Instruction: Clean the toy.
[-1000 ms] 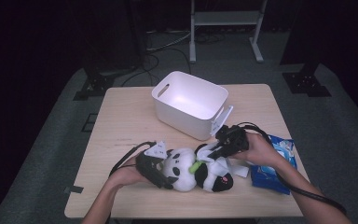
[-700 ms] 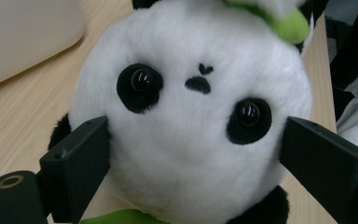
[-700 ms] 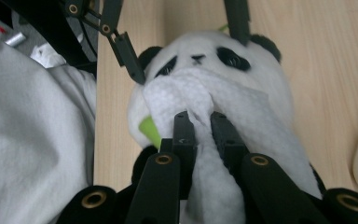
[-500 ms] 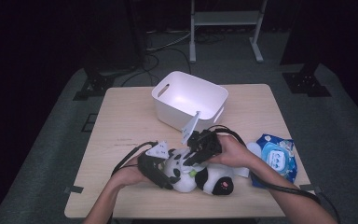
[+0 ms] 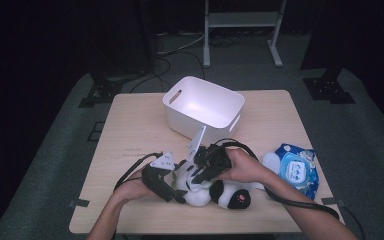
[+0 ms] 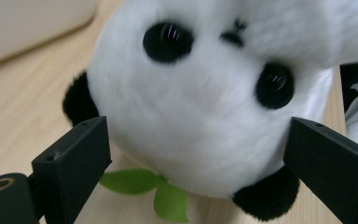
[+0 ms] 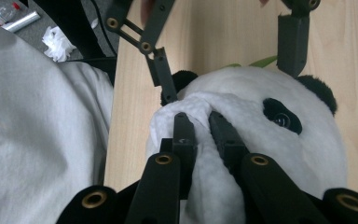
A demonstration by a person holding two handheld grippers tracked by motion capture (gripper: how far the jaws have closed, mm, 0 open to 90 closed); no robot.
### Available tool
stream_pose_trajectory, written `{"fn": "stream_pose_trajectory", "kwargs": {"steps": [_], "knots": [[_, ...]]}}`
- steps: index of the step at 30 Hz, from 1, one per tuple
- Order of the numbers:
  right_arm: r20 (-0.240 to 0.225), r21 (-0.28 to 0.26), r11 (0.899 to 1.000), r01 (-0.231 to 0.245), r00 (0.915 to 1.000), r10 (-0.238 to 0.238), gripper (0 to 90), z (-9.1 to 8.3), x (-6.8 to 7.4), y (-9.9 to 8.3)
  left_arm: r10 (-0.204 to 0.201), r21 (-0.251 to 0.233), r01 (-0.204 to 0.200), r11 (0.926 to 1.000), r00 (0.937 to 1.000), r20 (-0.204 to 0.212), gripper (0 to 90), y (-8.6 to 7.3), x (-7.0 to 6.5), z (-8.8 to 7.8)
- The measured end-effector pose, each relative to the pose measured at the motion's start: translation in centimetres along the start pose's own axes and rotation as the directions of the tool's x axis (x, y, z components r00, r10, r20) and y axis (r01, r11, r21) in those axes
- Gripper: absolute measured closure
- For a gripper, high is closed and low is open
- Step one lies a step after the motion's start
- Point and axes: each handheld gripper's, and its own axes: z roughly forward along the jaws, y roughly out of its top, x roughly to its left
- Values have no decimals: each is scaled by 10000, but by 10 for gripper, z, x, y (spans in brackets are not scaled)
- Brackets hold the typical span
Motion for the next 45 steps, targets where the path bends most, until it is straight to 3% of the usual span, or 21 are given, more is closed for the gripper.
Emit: {"fn": "stream_pose_trajectory", "kwargs": {"steps": [8,14,22,29,38,42,45], "knots": [[74,160,9992,362,9993,-363,811,14,2,20,-72,-352,87,9993,9990,436,68,-3,-2,2],[-185,779,9947,678,9976,-665,812,34,6,27,28,-285,-15,9996,9989,459,67,-4,-3,1],[191,218,9997,131,9997,-135,811,15,-7,20,66,-157,-60,9999,9990,445,68,-4,-5,4],[731,-301,9968,-744,9944,764,806,-4,-25,-1,190,-157,-184,9997,9989,426,68,-2,-6,3],[1046,-118,9916,-1286,9861,1291,800,7,-45,3,330,-84,-326,9994,9986,409,68,0,-7,3],[1116,-46,9910,-1337,9848,1334,801,8,-46,2,284,-128,-278,9995,9986,449,68,-1,-7,3],[1007,-221,9891,-1454,9840,1469,801,-3,-42,-9,193,-128,-187,9997,9986,491,68,0,-6,2]]}}
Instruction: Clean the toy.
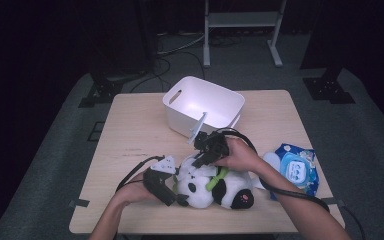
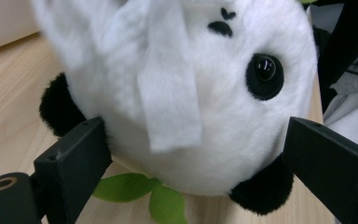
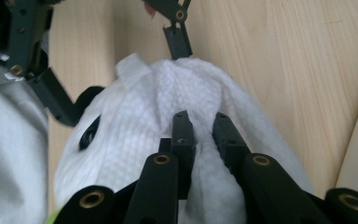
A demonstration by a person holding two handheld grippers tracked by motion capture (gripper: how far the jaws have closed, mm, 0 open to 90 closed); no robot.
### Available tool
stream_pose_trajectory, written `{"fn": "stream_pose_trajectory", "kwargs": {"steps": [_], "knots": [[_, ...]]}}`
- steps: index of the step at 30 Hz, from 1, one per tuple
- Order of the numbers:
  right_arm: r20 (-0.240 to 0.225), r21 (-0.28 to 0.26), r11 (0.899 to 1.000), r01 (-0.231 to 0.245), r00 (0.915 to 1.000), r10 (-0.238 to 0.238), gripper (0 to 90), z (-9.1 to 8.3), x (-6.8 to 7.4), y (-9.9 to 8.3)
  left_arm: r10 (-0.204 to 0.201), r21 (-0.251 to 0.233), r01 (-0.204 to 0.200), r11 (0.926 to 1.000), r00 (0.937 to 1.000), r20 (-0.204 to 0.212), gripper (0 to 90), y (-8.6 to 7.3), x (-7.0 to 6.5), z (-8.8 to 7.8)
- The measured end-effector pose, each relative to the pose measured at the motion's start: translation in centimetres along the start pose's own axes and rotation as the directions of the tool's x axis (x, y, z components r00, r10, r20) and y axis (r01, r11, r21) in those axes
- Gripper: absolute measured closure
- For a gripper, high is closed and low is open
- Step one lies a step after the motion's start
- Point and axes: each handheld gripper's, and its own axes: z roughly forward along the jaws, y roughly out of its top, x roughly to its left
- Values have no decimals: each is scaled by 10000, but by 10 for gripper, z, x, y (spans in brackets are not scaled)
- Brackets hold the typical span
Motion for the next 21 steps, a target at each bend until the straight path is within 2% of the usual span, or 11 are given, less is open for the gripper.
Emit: {"fn": "stream_pose_trajectory", "kwargs": {"steps": [7,11,13,16,19,21], "knots": [[-344,-288,9996,-68,9994,58,801,-10,8,-16,-180,-234,180,9996,9998,-4,66,7,2,-6],[-443,-396,9987,332,9984,-350,802,-7,16,-18,-87,-271,85,9996,9999,-61,60,18,4,-6],[-524,-382,9983,451,9975,-471,803,-7,19,-18,-136,-200,134,9997,9998,-138,22,21,5,-4],[-650,-157,9978,639,9958,-648,803,-7,22,-15,-153,58,152,9999,9998,122,14,23,6,1],[-363,66,9974,718,9968,-715,803,-6,22,-7,-211,132,209,9997,9997,137,17,23,7,3],[-93,-9,9974,724,9973,-724,803,-5,21,-2,-209,69,208,9998,9996,190,29,21,6,2]]}}
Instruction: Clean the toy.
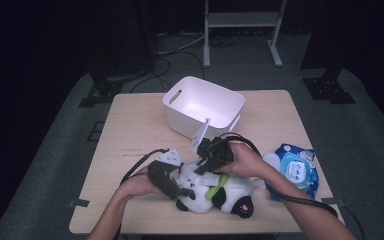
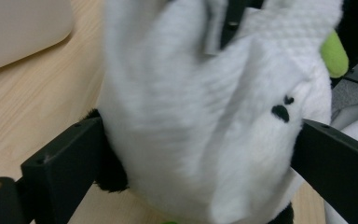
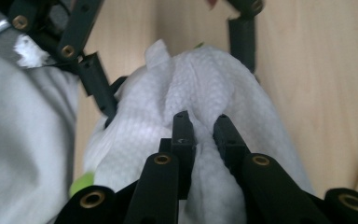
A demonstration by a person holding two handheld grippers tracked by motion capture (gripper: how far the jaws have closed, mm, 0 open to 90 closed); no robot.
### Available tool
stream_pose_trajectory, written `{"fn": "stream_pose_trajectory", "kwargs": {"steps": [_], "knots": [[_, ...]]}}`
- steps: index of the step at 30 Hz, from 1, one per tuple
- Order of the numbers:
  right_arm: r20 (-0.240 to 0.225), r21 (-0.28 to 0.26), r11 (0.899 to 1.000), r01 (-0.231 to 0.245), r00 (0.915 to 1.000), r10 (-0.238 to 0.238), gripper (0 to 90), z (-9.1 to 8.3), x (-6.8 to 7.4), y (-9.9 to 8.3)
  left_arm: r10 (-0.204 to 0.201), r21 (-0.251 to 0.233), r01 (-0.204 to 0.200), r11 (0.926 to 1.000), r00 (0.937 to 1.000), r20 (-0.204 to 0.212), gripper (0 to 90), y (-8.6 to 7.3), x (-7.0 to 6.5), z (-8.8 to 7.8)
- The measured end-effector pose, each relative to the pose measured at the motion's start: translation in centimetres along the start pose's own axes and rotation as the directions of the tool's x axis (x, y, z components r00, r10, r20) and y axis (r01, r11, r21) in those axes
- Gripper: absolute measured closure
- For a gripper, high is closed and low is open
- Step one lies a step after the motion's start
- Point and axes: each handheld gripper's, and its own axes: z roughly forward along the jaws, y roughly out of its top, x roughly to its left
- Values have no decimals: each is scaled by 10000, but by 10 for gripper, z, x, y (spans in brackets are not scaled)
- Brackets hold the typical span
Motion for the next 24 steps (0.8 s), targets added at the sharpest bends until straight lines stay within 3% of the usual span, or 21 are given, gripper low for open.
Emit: {"fn": "stream_pose_trajectory", "kwargs": {"steps": [7,13,18,24], "knots": [[370,261,9995,-186,9992,176,803,2,-5,-1,84,204,-85,9998,10000,53,36,-1,-2,0],[614,381,9969,-692,9959,668,803,-11,-10,-26,148,147,-147,9998,9999,-17,36,-2,-3,0],[572,-24,9957,-931,9940,931,803,-24,-7,-40,214,201,-214,9996,9998,9,36,0,-3,1],[563,63,9963,-862,9947,857,802,-16,-9,-32,301,254,-302,9992,9995,46,44,3,-5,1]]}}
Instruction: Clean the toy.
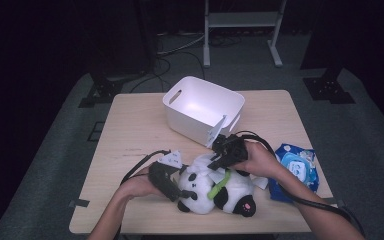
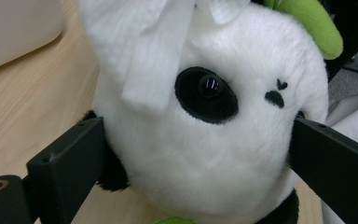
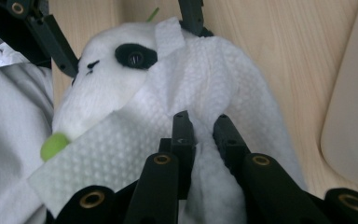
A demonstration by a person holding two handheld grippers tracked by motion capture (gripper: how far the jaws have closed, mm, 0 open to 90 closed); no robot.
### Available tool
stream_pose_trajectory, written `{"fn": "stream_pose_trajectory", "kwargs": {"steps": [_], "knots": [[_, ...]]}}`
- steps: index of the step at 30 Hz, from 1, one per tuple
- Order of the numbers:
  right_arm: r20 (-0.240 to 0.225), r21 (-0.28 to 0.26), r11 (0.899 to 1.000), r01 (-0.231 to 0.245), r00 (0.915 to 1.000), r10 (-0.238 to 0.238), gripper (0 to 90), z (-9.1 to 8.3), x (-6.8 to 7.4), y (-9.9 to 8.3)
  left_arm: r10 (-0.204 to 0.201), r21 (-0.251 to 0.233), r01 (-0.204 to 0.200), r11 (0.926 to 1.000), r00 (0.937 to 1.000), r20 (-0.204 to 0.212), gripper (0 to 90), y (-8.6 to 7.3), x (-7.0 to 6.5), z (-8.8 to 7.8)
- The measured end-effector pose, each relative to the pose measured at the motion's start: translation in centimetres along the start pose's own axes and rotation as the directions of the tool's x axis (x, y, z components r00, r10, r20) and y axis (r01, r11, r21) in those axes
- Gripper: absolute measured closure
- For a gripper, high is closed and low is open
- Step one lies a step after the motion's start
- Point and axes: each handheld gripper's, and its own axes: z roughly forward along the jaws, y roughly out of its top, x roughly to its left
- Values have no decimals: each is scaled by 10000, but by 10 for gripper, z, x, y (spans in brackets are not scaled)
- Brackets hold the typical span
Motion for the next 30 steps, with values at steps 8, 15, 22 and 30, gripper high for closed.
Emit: {"fn": "stream_pose_trajectory", "kwargs": {"steps": [8,15,22,30], "knots": [[33,155,9994,299,9995,-300,802,16,3,16,50,-54,-50,10000,10000,60,58,-1,0,-1],[230,-130,9998,146,9996,-143,802,-6,3,-1,-55,2,55,10000,10000,14,58,-1,1,0],[623,-680,9971,-347,9973,389,802,-34,-3,-28,-133,129,133,9998,9999,30,58,0,3,0],[923,-876,9930,-792,9919,872,801,-52,-1,-61,-174,214,172,9996,9998,66,58,2,6,0]]}}
